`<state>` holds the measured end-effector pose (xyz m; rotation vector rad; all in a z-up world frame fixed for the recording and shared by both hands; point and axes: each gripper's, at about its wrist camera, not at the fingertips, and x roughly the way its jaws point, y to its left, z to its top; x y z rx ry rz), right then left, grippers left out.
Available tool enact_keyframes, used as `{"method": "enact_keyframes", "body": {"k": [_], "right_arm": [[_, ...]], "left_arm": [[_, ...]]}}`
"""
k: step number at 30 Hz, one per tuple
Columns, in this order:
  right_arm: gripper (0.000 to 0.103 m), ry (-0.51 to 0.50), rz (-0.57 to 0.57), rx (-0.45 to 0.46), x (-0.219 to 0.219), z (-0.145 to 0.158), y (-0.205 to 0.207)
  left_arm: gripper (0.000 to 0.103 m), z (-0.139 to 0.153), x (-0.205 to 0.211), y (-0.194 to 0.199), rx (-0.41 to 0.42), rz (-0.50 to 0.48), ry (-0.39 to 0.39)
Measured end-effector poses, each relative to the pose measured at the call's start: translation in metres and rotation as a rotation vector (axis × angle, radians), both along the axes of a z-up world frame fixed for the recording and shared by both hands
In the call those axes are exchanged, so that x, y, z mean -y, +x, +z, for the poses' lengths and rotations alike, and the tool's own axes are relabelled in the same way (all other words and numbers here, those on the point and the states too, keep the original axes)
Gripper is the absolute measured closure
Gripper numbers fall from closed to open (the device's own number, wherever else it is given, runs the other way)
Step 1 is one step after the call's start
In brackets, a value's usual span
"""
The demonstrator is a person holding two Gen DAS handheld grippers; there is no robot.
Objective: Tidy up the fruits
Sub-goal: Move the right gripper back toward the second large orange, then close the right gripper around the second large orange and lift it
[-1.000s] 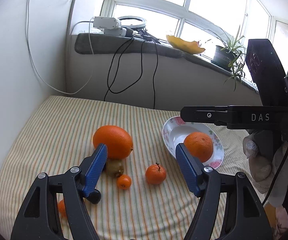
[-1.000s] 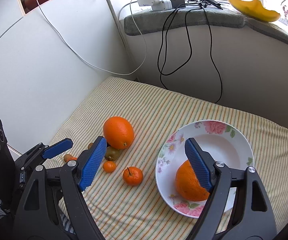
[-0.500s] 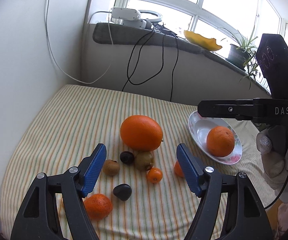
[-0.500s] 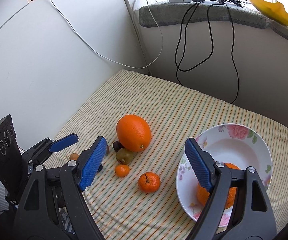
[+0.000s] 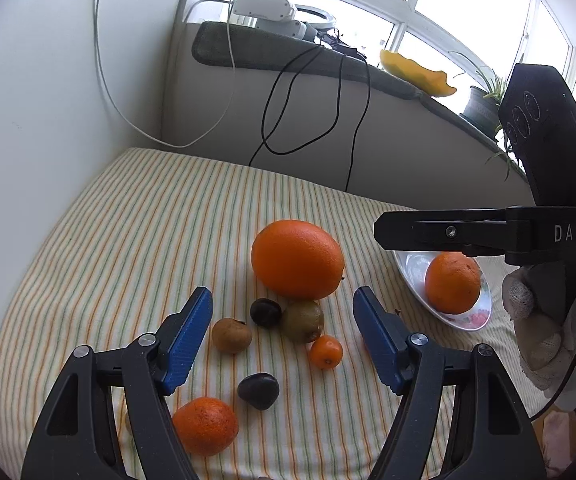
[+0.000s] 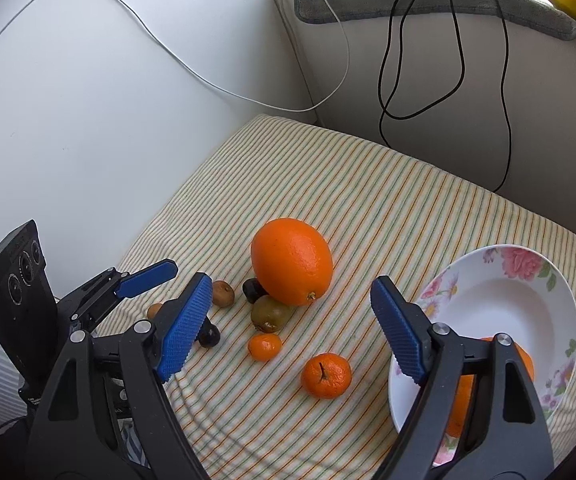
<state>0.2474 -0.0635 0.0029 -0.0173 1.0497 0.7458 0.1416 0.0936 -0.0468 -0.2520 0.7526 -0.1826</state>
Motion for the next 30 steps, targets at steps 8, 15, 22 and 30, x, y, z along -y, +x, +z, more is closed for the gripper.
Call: {"method": "enact_keyframes", "body": {"k": [8, 15, 22, 30], "right_arm": [[0.014, -0.025, 0.009, -0.070, -0.023, -0.020, 0.021], [0.014, -0.047, 0.019, -0.079, -0.034, -0.032, 0.032], [0.021, -0.057, 0.051, -0.105, -0.045, -0.040, 0.037], [0.033, -0.082, 0.070, -0.123, -0.050, -0.045, 0.040]], "left_arm": [[0.030, -0.011, 0.007, 0.023, -0.046, -0.032, -0.046], [0.030, -0.017, 0.009, 0.038, -0.065, -0.036, -0.078], [0.030, -0.019, 0.012, 0.050, -0.081, -0.043, -0.096], [0.030, -0.021, 0.015, 0.056, -0.087, -0.044, -0.109]]}}
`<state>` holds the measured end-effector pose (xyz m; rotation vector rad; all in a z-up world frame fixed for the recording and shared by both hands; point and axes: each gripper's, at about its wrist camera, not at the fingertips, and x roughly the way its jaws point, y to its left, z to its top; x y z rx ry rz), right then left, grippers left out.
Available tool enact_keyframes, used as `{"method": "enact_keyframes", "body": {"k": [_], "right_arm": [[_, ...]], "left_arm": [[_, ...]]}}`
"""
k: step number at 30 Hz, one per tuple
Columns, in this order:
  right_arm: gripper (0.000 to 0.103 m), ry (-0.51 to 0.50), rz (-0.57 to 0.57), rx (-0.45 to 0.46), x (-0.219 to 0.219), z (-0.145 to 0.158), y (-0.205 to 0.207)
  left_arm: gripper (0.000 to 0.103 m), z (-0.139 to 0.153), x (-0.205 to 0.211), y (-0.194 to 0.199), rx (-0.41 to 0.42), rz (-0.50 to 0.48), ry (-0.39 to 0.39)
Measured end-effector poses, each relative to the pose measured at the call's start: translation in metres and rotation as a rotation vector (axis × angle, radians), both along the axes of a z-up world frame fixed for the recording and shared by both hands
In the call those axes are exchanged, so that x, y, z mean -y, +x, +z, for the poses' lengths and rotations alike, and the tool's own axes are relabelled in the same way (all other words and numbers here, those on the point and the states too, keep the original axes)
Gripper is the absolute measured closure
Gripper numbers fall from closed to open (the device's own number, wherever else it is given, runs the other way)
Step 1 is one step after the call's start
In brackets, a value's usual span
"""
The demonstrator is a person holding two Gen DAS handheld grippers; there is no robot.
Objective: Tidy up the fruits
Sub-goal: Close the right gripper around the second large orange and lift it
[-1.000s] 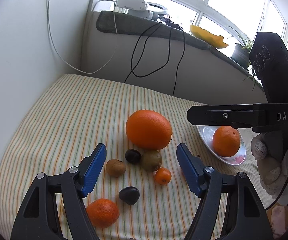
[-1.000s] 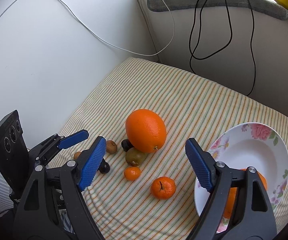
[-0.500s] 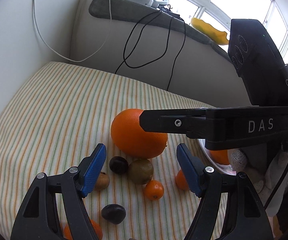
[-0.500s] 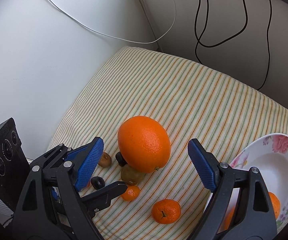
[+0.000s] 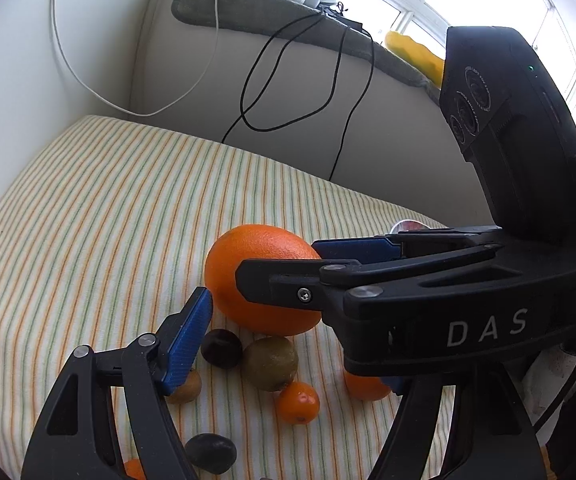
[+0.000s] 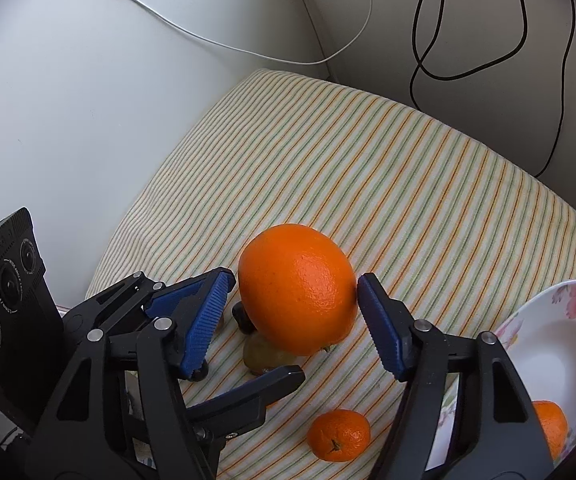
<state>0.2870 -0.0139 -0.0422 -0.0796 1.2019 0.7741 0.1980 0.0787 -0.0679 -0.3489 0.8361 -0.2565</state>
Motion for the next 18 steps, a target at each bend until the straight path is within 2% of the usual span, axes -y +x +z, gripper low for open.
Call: {"method": "enact_keyframes", "body": {"k": [8, 18], "right_arm": [[0.038, -0.007, -0.007, -0.015, 0.0013, -0.0025, 0.0021], [0.039, 0.005, -0.023, -0.006, 0.0037, -0.0016, -0.0023]], "left_arm": [[0.033, -0.0007, -0.0013, 0.0039, 0.001, 0.001, -0.021], [0.037, -0.0002, 0.0019, 0.0039, 0.021, 0.014, 0.006]]}}
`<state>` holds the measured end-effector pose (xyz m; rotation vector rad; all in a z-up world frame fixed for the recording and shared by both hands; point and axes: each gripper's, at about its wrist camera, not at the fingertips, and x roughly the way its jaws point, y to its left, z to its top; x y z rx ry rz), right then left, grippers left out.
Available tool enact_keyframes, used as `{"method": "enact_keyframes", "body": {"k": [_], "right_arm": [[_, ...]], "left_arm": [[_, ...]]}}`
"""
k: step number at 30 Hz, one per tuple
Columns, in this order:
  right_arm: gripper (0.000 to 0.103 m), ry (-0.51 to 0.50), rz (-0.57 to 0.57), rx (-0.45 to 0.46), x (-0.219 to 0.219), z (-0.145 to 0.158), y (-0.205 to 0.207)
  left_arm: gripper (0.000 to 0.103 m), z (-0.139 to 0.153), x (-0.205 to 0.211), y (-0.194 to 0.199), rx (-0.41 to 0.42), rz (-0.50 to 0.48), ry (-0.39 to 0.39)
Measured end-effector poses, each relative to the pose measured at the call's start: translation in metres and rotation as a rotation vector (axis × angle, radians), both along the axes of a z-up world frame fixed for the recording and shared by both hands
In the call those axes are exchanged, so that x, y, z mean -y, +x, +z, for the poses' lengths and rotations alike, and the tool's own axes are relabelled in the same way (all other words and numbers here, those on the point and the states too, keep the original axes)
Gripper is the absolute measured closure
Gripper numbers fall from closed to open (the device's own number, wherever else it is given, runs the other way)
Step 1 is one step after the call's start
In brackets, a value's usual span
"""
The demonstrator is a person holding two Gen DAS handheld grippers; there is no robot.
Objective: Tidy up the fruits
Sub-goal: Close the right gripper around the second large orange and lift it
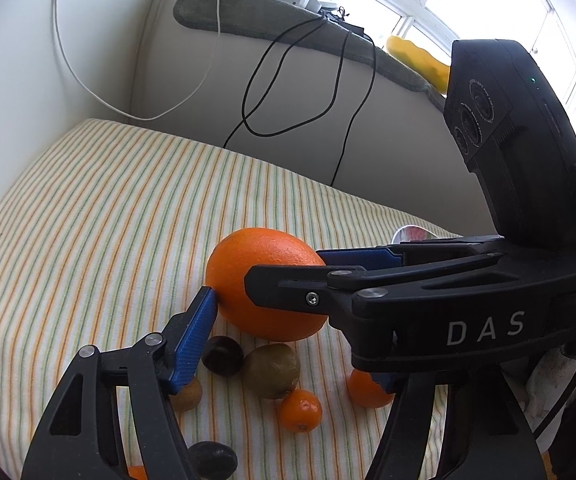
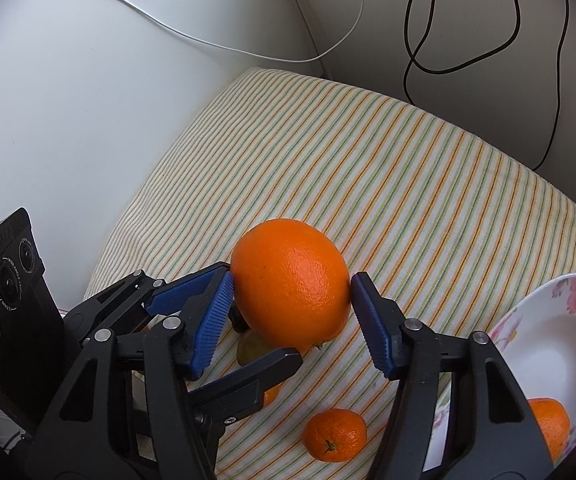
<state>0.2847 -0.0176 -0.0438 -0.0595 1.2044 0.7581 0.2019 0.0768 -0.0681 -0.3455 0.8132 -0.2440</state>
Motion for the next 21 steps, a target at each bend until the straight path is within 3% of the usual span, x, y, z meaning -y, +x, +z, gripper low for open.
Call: {"method": "enact_keyframes", "body": {"k": [7, 12, 21], "right_arm": [[0.040, -0.010, 0.007, 0.006, 0.0001, 0.0010, -0.0020], [0.047, -0.005, 0.025, 0.008, -0.0017, 0.0064, -0.0042], [0.043, -0.001, 0.022, -0.008, -0.0001, 0.0036, 0.0013]], "left_arm": [[0.038, -0.0016, 0.0100, -0.0065, 0.005, -0.015, 0.103], [0.036, -0.0047, 0.0055, 0.0003, -0.025, 0.020, 0.109], [0.034, -0.0068, 0.0064, 0.0002, -0.016, 0.008, 0.120]]}}
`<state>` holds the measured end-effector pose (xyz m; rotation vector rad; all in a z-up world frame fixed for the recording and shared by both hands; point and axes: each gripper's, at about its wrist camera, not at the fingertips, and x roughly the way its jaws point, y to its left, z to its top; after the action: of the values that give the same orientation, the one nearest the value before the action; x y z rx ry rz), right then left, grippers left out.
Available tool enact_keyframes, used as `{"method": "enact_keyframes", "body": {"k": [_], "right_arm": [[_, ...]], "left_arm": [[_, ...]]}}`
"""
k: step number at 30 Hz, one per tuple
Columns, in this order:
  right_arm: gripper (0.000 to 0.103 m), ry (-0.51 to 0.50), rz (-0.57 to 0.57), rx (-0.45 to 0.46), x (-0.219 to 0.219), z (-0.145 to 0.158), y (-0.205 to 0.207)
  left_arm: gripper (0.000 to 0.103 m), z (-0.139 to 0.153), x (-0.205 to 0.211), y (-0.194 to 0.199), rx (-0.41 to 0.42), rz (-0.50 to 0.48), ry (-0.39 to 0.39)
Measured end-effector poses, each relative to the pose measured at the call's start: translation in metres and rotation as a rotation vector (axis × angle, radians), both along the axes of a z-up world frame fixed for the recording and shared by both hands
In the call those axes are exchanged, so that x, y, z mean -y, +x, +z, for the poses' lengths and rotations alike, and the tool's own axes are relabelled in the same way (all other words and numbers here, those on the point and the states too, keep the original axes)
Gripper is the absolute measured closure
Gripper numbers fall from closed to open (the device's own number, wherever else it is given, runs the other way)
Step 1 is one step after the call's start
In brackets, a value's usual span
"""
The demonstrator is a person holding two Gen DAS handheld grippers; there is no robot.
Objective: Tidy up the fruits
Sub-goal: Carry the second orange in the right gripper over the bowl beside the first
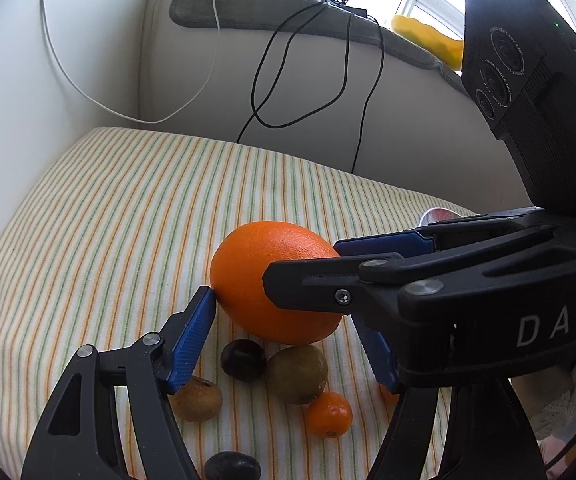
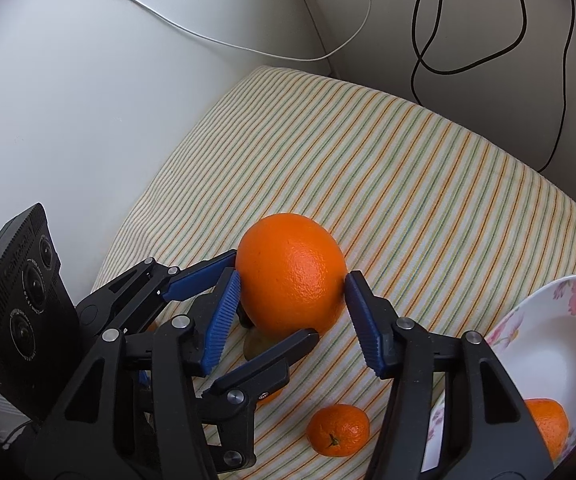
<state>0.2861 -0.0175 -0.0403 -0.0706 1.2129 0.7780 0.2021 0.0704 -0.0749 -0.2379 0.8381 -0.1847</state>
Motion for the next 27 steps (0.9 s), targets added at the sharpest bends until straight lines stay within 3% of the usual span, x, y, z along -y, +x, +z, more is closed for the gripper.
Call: {"method": "enact_keyframes", "body": {"k": [7, 14, 27], "right_arm": [[0.037, -0.004, -0.002, -0.012, -0.010, -0.010, 0.003], [0.038, 0.018, -0.020, 0.003, -0.006, -0.007, -0.001], [0.038, 0.046, -0.043, 0.065, 0.025, 0.028, -0.017]], "left_arm": [[0.034, 0.001, -0.001, -0.002, 0.005, -0.001, 0.000], [0.035, 0.006, 0.002, -0.004, 0.015, 0.003, -0.002], [0.035, 0.038, 0.031, -0.023, 0.084, -0.036, 0.021]]}}
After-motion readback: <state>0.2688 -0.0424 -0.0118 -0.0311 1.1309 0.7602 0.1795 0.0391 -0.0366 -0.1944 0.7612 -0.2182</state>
